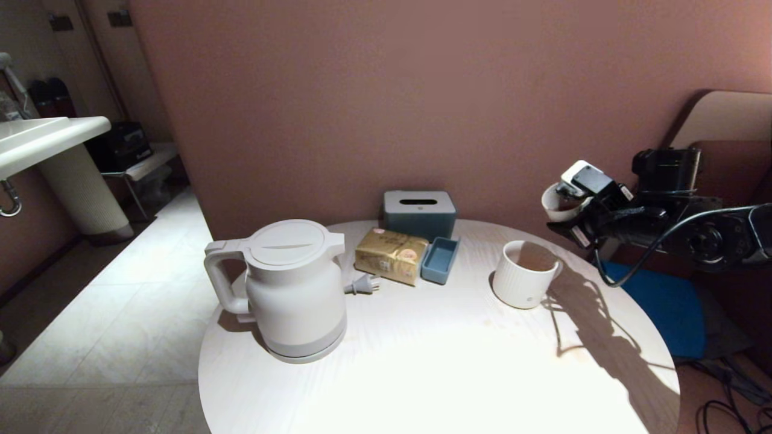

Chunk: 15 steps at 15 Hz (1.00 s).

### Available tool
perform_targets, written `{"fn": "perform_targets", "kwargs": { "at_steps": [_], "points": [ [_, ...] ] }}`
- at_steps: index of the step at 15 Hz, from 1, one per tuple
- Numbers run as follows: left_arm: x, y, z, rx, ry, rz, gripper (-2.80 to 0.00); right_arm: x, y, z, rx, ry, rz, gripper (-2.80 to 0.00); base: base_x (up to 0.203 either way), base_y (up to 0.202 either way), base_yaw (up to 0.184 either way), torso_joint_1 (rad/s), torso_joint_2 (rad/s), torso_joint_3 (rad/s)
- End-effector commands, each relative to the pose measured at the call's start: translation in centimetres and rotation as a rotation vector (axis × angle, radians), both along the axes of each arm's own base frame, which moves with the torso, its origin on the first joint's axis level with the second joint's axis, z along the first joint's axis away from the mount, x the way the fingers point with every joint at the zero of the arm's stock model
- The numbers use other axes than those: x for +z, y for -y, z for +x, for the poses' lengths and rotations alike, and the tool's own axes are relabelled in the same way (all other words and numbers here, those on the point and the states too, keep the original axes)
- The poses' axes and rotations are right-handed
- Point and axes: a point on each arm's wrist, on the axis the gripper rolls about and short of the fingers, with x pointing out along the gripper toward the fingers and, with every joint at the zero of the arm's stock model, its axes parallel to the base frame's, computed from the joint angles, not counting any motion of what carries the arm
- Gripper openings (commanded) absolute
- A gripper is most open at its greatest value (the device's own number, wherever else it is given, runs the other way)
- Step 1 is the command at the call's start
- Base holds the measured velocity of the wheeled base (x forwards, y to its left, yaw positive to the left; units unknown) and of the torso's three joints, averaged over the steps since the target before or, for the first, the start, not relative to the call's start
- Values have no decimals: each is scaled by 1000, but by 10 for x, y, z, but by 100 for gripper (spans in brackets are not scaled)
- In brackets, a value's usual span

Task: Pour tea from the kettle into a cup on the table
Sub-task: Pour water into another cup

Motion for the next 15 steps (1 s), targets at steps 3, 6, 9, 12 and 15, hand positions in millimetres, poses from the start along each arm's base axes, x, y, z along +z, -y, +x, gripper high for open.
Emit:
{"fn": "perform_targets", "kwargs": {
  "at_steps": [3, 6, 9, 12, 15],
  "points": [
    [0, 0, 0, 1, -1, 0, -280, -4, -2, 3, 30, -4, -113, -280, 0, 0, 0, 0, 0, 0],
    [0, 0, 0, 1, -1, 0, -280, -2, -6, 4, 63, 1, -188, -280, 0, 0, 0, 0, 0, 0],
    [0, 0, 0, 1, -1, 0, -280, -1, -7, 3, 96, 1, -283, -280, 0, 0, 0, 0, 0, 0],
    [0, 0, 0, 1, -1, 0, -280, -1, -6, 3, 121, 0, -368, -280, 0, 0, 0, 0, 0, 0],
    [0, 0, 0, 1, -1, 0, -280, -1, -6, 2, 151, -1, -462, -280, 0, 0, 0, 0, 0, 0]
  ]
}}
